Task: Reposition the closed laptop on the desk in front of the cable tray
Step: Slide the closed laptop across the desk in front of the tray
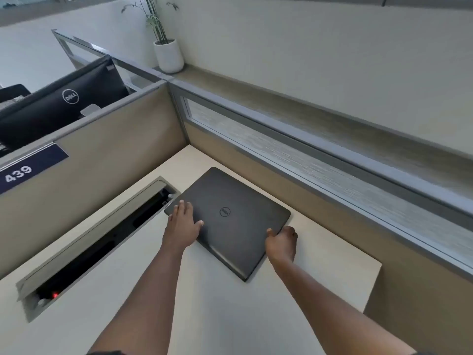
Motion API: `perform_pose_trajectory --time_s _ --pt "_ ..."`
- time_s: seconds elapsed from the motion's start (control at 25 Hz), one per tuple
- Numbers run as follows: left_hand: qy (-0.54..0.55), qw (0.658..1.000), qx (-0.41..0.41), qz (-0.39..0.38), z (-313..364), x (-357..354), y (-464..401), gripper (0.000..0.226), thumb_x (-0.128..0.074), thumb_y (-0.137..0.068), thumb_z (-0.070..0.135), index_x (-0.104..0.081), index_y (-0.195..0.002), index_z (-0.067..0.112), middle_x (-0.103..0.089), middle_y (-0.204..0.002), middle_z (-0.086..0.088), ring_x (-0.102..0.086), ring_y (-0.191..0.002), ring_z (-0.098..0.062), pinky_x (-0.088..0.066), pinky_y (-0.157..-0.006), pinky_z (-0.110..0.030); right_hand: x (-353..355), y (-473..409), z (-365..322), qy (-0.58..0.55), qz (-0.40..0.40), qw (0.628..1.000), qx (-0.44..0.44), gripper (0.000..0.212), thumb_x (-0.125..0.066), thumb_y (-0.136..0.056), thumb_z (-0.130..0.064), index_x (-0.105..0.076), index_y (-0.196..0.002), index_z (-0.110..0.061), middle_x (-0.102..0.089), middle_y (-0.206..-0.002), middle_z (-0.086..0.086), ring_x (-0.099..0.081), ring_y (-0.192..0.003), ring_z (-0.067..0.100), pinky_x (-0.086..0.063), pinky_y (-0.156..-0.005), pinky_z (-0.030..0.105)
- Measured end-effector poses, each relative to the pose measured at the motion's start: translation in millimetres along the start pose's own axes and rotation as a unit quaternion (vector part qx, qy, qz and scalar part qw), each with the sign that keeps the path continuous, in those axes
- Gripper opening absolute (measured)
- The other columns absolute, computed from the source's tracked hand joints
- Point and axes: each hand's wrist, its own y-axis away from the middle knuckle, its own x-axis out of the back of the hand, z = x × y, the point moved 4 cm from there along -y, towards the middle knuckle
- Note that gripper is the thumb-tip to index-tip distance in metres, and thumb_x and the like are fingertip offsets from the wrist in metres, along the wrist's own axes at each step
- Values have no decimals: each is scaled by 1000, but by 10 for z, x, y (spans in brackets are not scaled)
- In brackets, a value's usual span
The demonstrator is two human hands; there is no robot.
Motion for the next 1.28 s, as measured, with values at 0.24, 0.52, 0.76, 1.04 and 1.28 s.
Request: perform_pose_trajectory --time_s 0.24,0.52,0.76,1.04,1.28 --pt "15 999 34 3 -159 153 -279 75 -51 -96 40 -22 -151 -1 -22 -162 -19 -17 -151 -35 -27 -119 -48 -99 -114 -15 -60 20 996 -65 40 -59 -95 -20 -51 -125 5 -52 -131 25 -57 -116 43 -49 -94 44" --pt "26 999 36 -10 -229 116 -475 72 -58 -91 42 -33 -145 0 -33 -155 -20 -31 -144 -36 -37 -112 -49 -174 -187 -64 -41 57 992 -108 37 -52 -95 -17 -51 -123 7 -52 -131 26 -57 -116 45 -48 -94 46" --pt "34 997 62 -8 -245 111 -544 82 -70 -81 48 -37 -144 7 -34 -151 -19 -37 -139 -38 -41 -108 -49 -164 -297 -41 -49 51 988 -136 39 -54 -91 -18 -54 -121 7 -58 -126 25 -61 -112 45 -53 -96 50" --pt "15 995 89 -49 -244 138 -652 95 -74 -75 50 -30 -145 4 -34 -152 -22 -38 -139 -40 -39 -109 -53 -125 -390 7 -85 -5 986 -146 32 -64 -79 -18 -66 -99 7 -71 -98 18 -58 -63 27 -37 -47 23" --pt "52 987 139 -66 -237 159 -698 114 -80 -72 47 -17 -150 -8 -29 -153 -28 -37 -139 -43 -37 -113 -48 -132 -414 14 -103 -13 984 -148 28 -64 -76 -14 -68 -93 8 -68 -80 12 -55 -54 19 -36 -43 22"
